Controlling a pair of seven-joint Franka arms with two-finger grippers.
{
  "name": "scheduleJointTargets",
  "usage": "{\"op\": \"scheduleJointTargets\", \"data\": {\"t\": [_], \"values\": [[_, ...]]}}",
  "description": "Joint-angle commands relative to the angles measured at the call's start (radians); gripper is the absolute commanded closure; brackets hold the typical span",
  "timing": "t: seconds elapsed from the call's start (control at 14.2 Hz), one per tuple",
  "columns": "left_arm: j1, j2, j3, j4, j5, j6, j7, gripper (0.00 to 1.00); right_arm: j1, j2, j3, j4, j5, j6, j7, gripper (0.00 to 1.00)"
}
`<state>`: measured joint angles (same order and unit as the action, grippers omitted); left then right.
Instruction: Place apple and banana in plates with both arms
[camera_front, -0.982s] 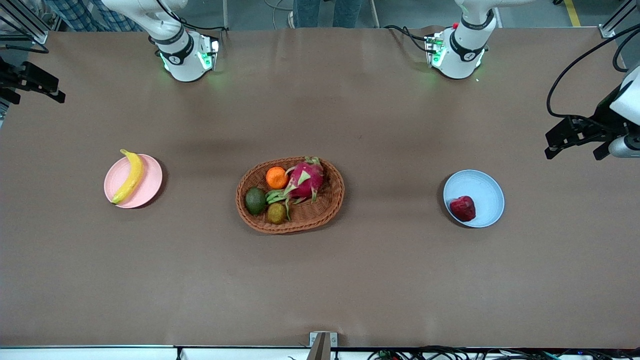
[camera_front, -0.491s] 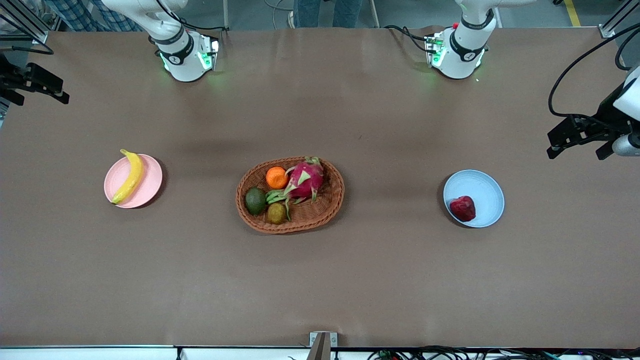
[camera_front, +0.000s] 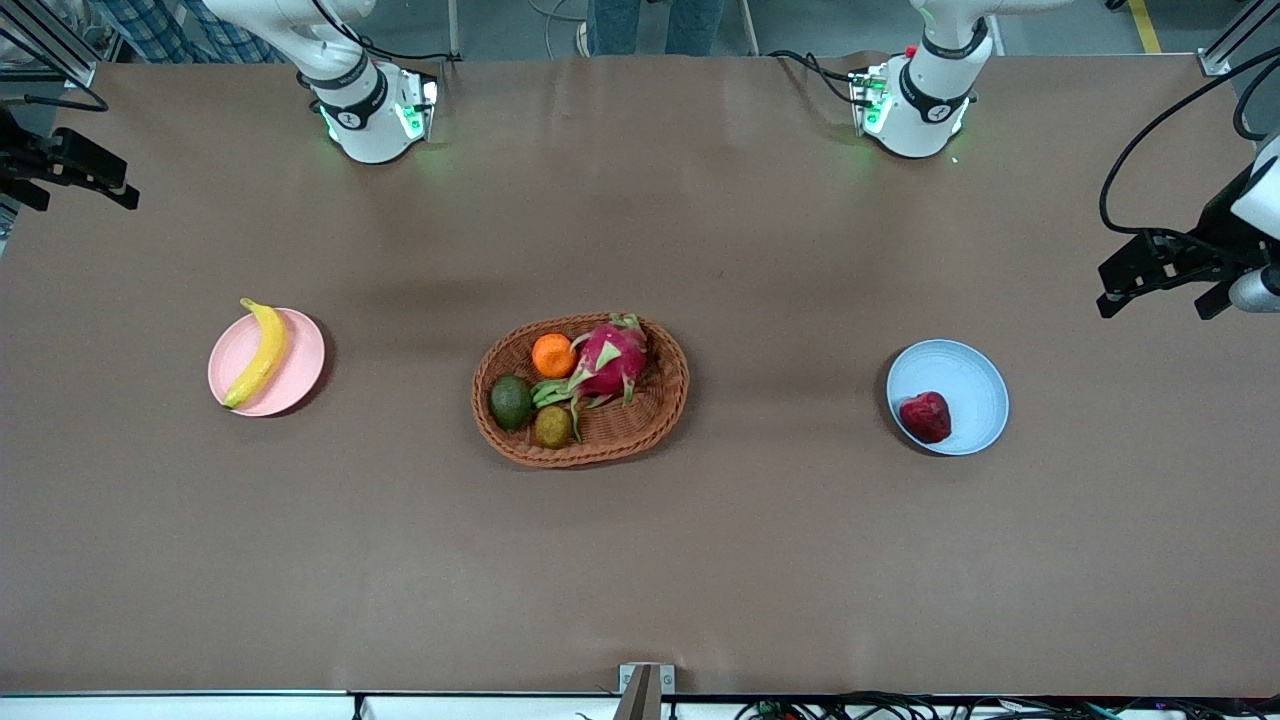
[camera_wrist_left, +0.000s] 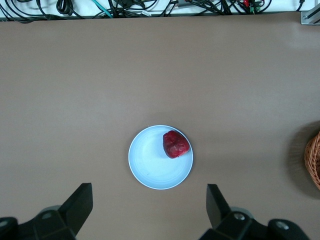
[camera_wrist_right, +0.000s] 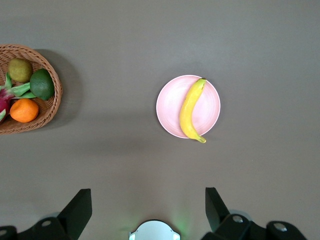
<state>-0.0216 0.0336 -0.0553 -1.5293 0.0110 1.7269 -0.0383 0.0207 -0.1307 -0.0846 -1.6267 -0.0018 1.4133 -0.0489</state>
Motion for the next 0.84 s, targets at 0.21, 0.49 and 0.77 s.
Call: {"op": "scheduleJointTargets", "data": {"t": [0.21, 0.49, 0.77], "values": [[0.002, 0.009, 0.003, 0.026, -0.011, -0.023, 0.015, 0.0, -0.012, -0.015, 0.008, 0.008, -0.001, 0.003, 0.024, 0.0], [0.002, 0.009, 0.003, 0.024, -0.011, -0.023, 0.014, 0.0, -0.016, -0.006, 0.006, 0.019, 0.002, -0.008, 0.026, 0.0], [0.002, 0.009, 0.003, 0.024, -0.011, -0.023, 0.015, 0.0, -0.016, -0.006, 0.006, 0.014, 0.012, -0.016, 0.027, 0.0]]}}
